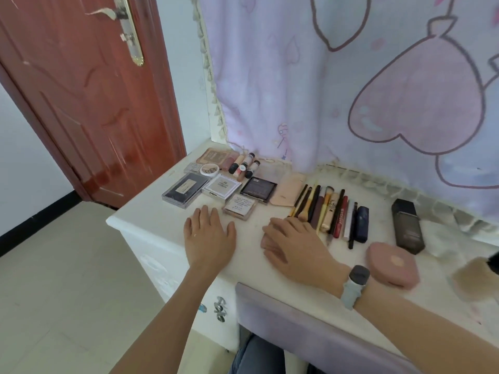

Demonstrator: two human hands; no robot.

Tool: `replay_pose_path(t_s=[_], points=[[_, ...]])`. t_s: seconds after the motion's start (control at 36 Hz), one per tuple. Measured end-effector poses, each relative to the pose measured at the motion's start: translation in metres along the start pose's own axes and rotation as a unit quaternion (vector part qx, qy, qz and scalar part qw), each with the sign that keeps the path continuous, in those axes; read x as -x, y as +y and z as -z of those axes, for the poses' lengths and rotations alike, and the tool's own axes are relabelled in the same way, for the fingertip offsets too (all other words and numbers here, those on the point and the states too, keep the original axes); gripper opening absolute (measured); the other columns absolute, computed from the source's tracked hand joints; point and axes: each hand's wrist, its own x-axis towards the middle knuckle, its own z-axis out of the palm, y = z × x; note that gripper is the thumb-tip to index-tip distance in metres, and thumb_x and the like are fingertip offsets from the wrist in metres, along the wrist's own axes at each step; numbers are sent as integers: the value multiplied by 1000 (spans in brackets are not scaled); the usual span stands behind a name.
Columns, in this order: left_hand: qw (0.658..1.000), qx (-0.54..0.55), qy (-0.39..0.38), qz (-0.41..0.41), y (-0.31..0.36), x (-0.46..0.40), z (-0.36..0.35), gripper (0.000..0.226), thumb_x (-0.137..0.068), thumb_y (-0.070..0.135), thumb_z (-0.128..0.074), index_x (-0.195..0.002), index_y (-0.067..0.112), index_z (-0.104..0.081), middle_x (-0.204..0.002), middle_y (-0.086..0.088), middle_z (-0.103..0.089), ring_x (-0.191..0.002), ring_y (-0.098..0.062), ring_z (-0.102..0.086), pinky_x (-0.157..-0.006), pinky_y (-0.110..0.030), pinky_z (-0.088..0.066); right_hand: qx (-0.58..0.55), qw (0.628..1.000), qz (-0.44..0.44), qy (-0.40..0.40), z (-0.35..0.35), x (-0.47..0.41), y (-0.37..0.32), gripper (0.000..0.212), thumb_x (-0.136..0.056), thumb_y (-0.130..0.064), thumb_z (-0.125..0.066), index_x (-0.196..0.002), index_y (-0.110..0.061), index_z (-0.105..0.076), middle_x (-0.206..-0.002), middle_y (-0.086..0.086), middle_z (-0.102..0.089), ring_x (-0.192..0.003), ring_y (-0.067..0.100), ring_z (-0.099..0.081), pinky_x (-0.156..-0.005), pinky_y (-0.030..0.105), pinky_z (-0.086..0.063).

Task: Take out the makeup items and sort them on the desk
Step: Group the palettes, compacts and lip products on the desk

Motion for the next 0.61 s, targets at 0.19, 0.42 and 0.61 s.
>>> replay_pose_path(t_s=[0.19, 0.42, 0.61], points=[[1000, 23, 17, -11, -3, 21, -2, 60, -94, 46, -25, -144, 14, -35, -154, -8, -26, -144, -22, -15, -117, -38, -5, -23, 999, 24, 26, 5, 18, -8, 37, -91, -36, -45, -117, -13, -56, -119, 7, -58, -108, 29, -48, -94, 34, -40], [999, 38, -12, -14, -4, 29, 4, 55, -97, 44, -28, -146, 18, -29, -157, -4, -18, -146, -19, -9, -118, -38, -2, -277, 959, -61, -20, 15, 27, -2, 49, -88, -35, -60, -133, -32, -43, -124, 1, -40, -114, 14, -37, -96, 24, -38], [958, 279, -55, 28, 12, 43, 31, 33, -94, 28, -48, -124, 21, -58, -136, 1, -51, -129, -16, -40, -113, -35, -19, -544, 814, -139, 148, 18, 36, -3, 26, -86, -6, -60, -102, -25, -53, -110, 8, -51, -106, 13, -56, -74, 12, -48]])
